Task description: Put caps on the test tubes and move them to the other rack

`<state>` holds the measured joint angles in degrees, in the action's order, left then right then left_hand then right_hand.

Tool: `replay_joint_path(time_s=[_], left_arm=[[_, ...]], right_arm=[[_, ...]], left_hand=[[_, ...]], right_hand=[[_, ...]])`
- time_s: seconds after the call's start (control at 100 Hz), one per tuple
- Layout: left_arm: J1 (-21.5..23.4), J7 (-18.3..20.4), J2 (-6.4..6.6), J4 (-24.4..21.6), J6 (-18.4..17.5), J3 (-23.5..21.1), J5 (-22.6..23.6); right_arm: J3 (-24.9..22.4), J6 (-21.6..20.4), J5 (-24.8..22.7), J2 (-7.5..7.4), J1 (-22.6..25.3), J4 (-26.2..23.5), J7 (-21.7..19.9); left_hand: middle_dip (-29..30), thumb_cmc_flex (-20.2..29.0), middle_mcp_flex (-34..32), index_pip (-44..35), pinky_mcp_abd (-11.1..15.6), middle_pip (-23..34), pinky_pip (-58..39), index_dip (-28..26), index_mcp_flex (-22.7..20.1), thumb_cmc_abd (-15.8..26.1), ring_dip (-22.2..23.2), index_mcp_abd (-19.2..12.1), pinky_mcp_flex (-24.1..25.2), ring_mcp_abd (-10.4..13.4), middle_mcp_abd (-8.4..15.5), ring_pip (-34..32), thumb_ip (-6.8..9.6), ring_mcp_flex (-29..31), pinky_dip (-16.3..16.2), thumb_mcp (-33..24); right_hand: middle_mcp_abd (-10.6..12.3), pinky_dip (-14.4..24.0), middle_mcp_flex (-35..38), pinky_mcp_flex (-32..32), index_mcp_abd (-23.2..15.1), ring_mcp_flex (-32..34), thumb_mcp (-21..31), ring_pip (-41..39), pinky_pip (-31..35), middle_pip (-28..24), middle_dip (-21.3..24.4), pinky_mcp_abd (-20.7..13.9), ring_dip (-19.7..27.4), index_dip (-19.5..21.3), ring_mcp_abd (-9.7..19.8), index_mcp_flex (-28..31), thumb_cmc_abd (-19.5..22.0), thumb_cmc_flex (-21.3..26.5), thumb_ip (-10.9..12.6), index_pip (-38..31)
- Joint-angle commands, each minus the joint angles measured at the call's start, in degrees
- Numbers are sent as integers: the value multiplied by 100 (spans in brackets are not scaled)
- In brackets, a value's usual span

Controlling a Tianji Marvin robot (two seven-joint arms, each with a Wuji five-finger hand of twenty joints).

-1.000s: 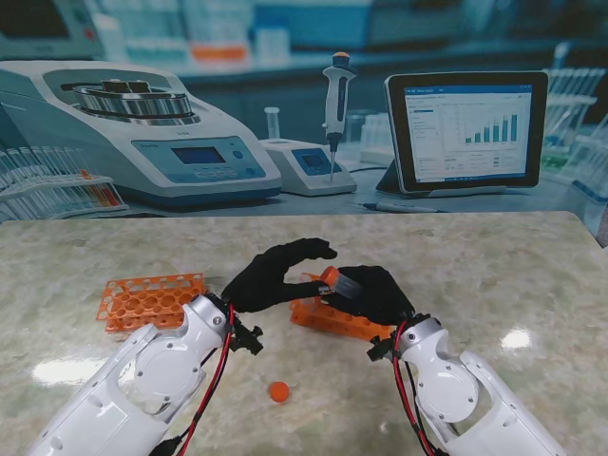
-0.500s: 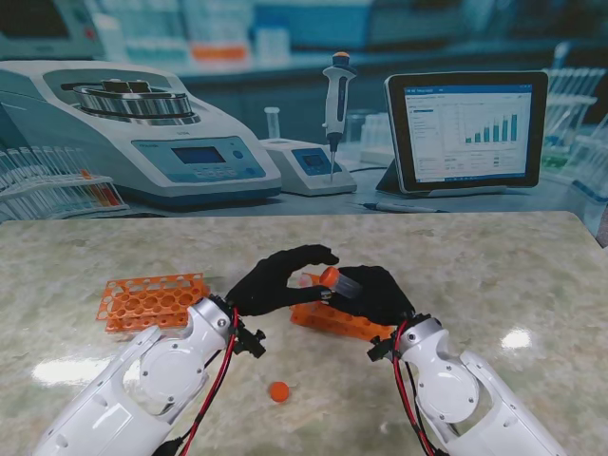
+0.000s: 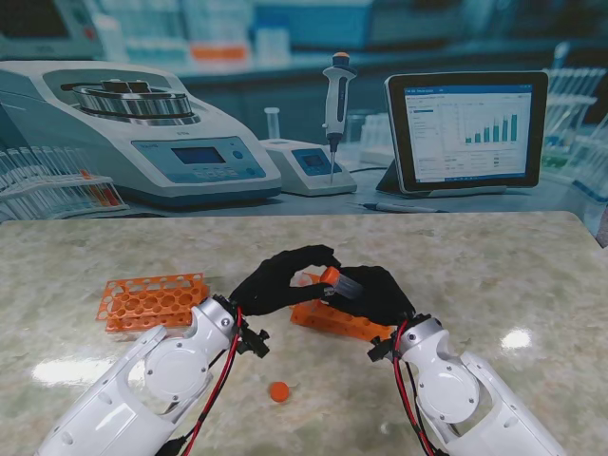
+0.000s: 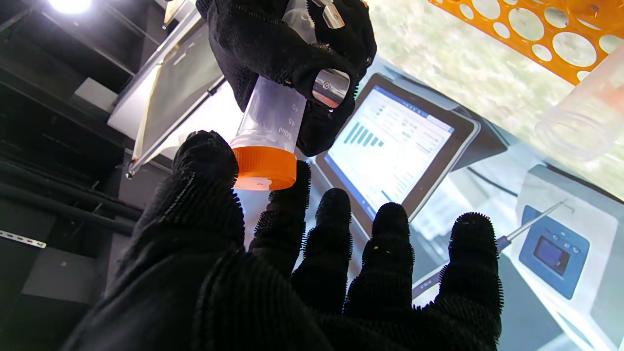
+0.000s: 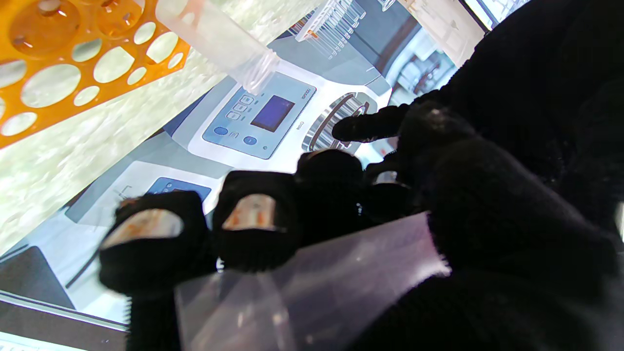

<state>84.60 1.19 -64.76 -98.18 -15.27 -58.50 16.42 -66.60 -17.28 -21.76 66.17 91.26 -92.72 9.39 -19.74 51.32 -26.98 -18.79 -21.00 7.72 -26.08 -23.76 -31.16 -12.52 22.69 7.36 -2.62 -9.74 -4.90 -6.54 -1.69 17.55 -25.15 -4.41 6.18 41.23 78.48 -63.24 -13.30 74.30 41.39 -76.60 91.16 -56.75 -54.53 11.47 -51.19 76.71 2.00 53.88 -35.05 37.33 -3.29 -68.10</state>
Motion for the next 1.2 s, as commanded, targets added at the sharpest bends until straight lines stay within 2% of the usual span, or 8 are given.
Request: replay_joint_path(time_s=[0.0, 0.28, 0.37, 0.68, 0.82, 1.19], left_arm=[[1, -15, -24, 3, 24, 8, -19], [-21, -73, -39, 32, 24, 35, 4], [-38, -105, -48, 53, 18, 55, 17], [-78, -207, -73, 93, -12, 107, 66], [-91, -262, -85, 112, -22, 126, 104], [-94, -325, -92, 141, -72, 166, 176]], right_arm=[[18, 5, 2, 18, 35, -27, -10], [19, 12, 0, 18, 32, -25, -10], [15, 12, 0, 18, 33, -26, -7], [7, 0, -6, 15, 40, -36, -13], [11, -3, -2, 13, 36, -36, -23], [10, -12, -3, 14, 30, -48, -22]], left_hand=[[63, 183, -45, -237, 115, -18, -20, -136, -65, 162, -31, -82, -29, 214, 28, -28, 19, 72, -7, -144], [23, 999, -215, -1141, 103, 80, -236, -864, -63, 110, 40, -309, -81, 214, 85, -124, 21, 253, -28, 141], [12, 1273, -286, -1367, 98, 112, -306, -831, -98, 150, 70, -349, -95, 222, 105, -148, 105, 314, -16, 348], [-38, 1947, -585, -2273, 67, 248, -471, -1004, -281, 329, 137, -547, -163, 244, 174, -264, 128, 536, -12, 298], [-58, 2130, -686, -2627, 51, 289, -557, -961, -349, 319, 168, -549, -177, 237, 167, -308, 162, 607, 3, 325], [-80, 2265, -932, -2446, 7, 368, -662, -429, -817, 193, 195, -505, -203, 229, 240, -380, 192, 770, 28, 252]], right_hand=[[41, 24, -22, -109, -225, 120, -70, -198, 228, -80, 36, 11, -67, 117, 190, -21, 92, 24, -107, -85], [42, 24, -19, -109, -228, 120, -71, -198, 228, -83, 35, 10, -68, 119, 190, -21, 91, 21, -108, -84], [42, 24, -19, -109, -228, 120, -74, -198, 228, -83, 35, 10, -68, 120, 190, -21, 89, 20, -109, -84], [42, 24, -19, -109, -228, 121, -75, -194, 228, -84, 36, 12, -66, 121, 190, -21, 87, 25, -108, -83], [45, 24, -20, -109, -227, 120, -71, -193, 228, -83, 36, 13, -66, 121, 192, -22, 91, 27, -107, -82], [39, 24, -21, -109, -227, 121, -76, -195, 228, -81, 37, 13, -66, 121, 187, -24, 101, 25, -108, -82]])
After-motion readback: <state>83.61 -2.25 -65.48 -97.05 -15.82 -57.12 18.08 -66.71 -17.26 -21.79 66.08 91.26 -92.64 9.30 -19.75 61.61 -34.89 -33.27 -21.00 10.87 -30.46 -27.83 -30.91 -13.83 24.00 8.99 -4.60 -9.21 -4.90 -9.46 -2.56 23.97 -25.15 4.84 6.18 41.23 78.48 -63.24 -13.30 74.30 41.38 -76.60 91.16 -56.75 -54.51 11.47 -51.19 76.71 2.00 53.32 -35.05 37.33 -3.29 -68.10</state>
